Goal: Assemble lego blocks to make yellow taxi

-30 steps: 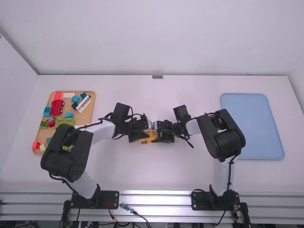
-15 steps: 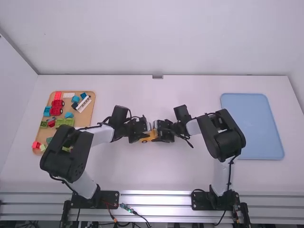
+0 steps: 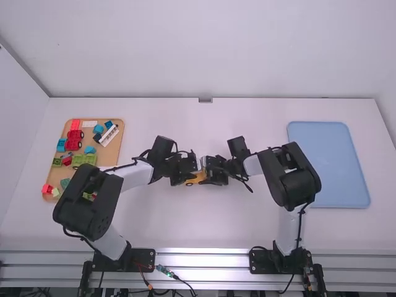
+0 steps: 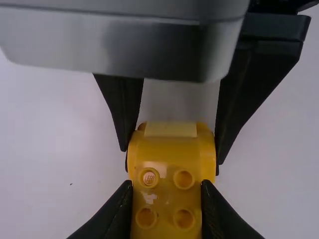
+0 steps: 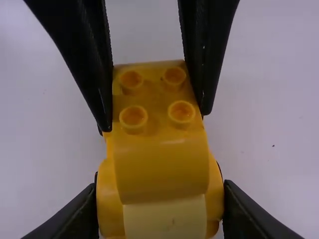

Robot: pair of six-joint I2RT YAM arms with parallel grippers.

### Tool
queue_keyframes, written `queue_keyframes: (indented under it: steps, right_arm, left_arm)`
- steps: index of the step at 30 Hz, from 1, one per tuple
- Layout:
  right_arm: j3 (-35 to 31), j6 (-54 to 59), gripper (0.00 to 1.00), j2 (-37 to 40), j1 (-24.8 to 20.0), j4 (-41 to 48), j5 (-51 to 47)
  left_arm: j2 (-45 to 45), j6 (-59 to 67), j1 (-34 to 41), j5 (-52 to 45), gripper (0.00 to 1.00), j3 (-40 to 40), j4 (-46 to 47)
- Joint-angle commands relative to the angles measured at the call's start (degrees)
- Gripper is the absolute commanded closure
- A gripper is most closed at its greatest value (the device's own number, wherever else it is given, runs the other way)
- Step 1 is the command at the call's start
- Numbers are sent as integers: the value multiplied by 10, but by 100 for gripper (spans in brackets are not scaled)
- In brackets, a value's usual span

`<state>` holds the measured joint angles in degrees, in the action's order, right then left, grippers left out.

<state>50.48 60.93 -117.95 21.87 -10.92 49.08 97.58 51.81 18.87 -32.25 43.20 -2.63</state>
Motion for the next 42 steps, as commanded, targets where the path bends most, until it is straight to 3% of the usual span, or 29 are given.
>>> queue_keyframes:
  steps: [1,11,13,16,23,26,27,33,42]
  right_arm:
    - [-13,-22,58,-15,3,7,-85]
    - [-13,-22,58,-15,3,7,-85]
    - [-13,-22,58,-15,3,7,-85]
    - [-13,-22,58,-15,3,7,-85]
    - [-13,-22,58,-15,3,7,-85]
    - [-13,-22,59,-15,3,7,-85]
    - [-13,-22,59,-15,3,7,-85]
    - [-13,-22,58,-15,1,7,-89]
    - [-14,-31,59,-15,-18,9,-89]
  left_arm:
    - [29,-14,30,46,98,-25,26]
    - [29,-10,28,42,98,-32,4]
    - [29,-9,30,38,92,-33,-4]
    - [29,-9,25,29,67,-28,-6]
    - [28,-10,28,30,30,-8,24]
    - [17,-10,28,23,5,-6,26]
    - [14,-10,28,20,2,-7,26]
    - [-53,-10,16,28,1,-19,35]
    - [-257,-50,-31,31,1,-70,9]
